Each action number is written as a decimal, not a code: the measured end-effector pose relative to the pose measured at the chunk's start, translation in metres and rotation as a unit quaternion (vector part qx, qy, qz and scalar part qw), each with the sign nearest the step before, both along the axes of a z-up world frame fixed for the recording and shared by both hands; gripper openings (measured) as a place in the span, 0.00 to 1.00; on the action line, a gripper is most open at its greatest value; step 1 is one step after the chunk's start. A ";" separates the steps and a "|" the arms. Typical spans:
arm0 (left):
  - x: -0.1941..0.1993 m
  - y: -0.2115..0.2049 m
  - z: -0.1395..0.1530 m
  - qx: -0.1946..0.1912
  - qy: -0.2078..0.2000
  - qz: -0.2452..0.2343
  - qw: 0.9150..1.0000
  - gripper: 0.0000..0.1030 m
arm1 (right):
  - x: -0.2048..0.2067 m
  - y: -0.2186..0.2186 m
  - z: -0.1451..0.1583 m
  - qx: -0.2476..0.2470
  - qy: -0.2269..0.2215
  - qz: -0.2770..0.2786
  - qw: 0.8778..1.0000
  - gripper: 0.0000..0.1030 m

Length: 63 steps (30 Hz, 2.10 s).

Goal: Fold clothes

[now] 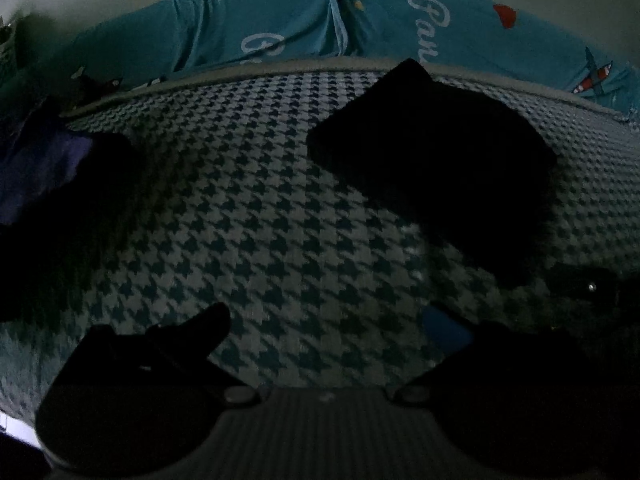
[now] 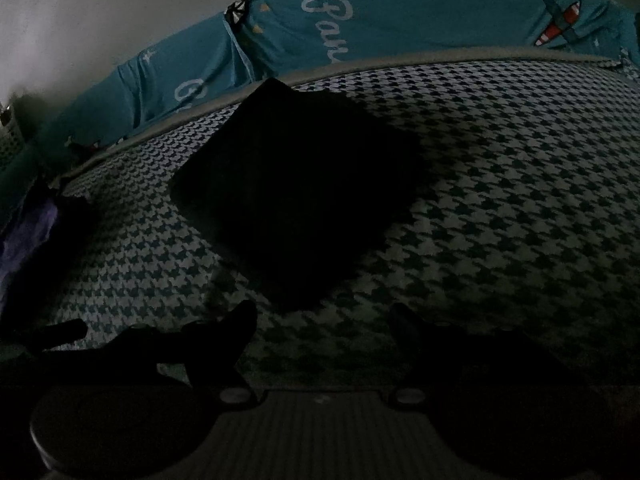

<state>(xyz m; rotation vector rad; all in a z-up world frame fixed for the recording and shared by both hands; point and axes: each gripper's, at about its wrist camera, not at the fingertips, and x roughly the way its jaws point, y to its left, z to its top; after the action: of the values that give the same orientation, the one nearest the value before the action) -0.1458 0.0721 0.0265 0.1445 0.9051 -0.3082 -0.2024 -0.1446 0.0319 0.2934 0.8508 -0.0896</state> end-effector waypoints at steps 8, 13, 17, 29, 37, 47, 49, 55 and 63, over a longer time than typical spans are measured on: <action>0.030 -0.003 -0.002 -0.017 0.015 -0.010 1.000 1.00 | 0.004 -0.021 -0.002 0.016 -0.005 -0.009 1.000 0.71; 0.044 -0.006 -0.003 -0.031 0.019 -0.029 0.999 1.00 | 0.011 -0.037 -0.001 0.021 -0.016 -0.008 1.000 0.71; 0.063 -0.007 -0.008 -0.047 0.030 -0.039 0.998 1.00 | 0.020 -0.055 -0.003 0.049 -0.022 -0.020 0.998 0.71; 0.122 -0.002 -0.025 -0.089 0.060 -0.039 0.993 1.00 | 0.073 -0.084 -0.018 0.078 -0.025 -0.022 0.996 0.71; 0.143 -0.012 -0.031 -0.089 0.057 -0.054 0.993 1.00 | 0.098 -0.093 -0.028 0.079 -0.028 -0.009 0.996 0.72; 0.156 -0.035 -0.037 -0.075 0.035 -0.093 0.992 1.00 | 0.118 -0.095 -0.034 0.072 -0.053 0.023 0.996 0.72; 0.158 -0.040 -0.039 -0.071 0.029 -0.101 0.992 1.00 | 0.122 -0.095 -0.035 0.069 -0.057 0.030 0.995 0.73; 0.165 -0.052 -0.042 -0.068 0.016 -0.120 0.990 1.00 | 0.134 -0.088 -0.037 0.056 -0.067 0.059 0.994 0.73; 0.170 -0.064 -0.045 -0.086 -0.002 -0.136 0.987 0.99 | 0.150 -0.083 -0.038 0.053 -0.079 0.076 0.993 0.58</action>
<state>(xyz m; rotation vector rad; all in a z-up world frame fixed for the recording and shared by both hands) 0.0242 0.0080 -0.0181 0.1084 0.8512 -0.6388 -0.0526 -0.2278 -0.0064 0.3307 0.7187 0.1194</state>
